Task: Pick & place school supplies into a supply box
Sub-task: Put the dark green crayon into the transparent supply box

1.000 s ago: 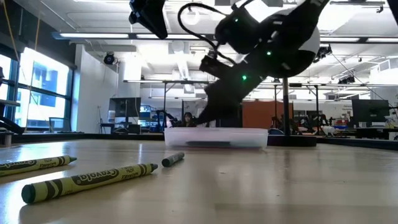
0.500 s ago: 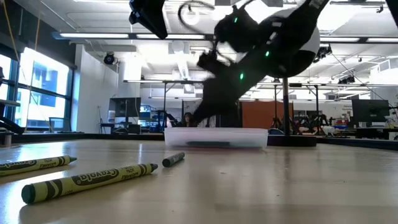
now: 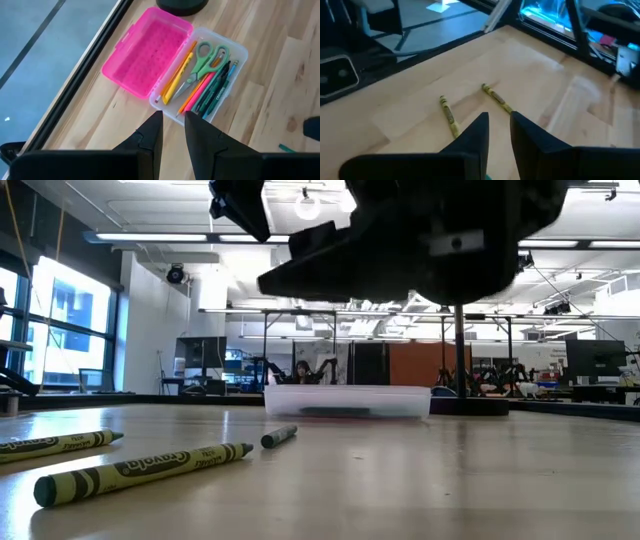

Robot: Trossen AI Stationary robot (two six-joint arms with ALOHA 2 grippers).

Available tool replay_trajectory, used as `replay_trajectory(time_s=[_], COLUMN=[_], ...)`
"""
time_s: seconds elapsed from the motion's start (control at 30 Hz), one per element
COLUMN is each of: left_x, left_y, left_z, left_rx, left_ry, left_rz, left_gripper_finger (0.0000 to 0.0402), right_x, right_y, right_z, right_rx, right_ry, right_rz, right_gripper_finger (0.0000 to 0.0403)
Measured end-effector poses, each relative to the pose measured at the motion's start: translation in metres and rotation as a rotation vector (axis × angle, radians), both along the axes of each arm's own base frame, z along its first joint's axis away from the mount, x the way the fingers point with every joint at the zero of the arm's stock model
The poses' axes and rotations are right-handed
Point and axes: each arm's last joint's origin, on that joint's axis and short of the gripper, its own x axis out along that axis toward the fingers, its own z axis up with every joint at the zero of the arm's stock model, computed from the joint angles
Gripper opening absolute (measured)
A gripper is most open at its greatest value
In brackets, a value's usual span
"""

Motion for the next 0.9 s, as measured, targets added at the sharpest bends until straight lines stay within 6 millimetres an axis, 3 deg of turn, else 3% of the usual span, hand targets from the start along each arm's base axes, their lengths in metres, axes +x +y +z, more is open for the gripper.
replay_trajectory(time_s=[0.17, 0.33, 0.57, 0.9], left_x=[0.0, 0.0, 0.0, -0.001], left_y=[-0.001, -0.001, -0.001, -0.002], left_z=[0.0, 0.0, -0.001, -0.001], left_rx=[-0.026, -0.034, -0.034, -0.028], left_ry=[-0.001, -0.001, 0.001, 0.021], left_rz=[-0.02, -0.026, -0.026, -0.06], left_gripper_finger=[0.0113, 0.0113, 0.0113, 0.0113], right_x=[0.003, 0.017, 0.042, 0.047], right_y=[0.005, -0.008, -0.023, -0.04], right_z=[-0.018, -0.016, -0.025, -0.03], right_rx=[0.006, 0.067, -0.015, -0.056], right_ry=[-0.017, 0.007, 0.12, 0.082], right_rz=[0.083, 0.132, 0.194, 0.324], right_gripper_finger=[0.0058, 0.0058, 0.0058, 0.0058])
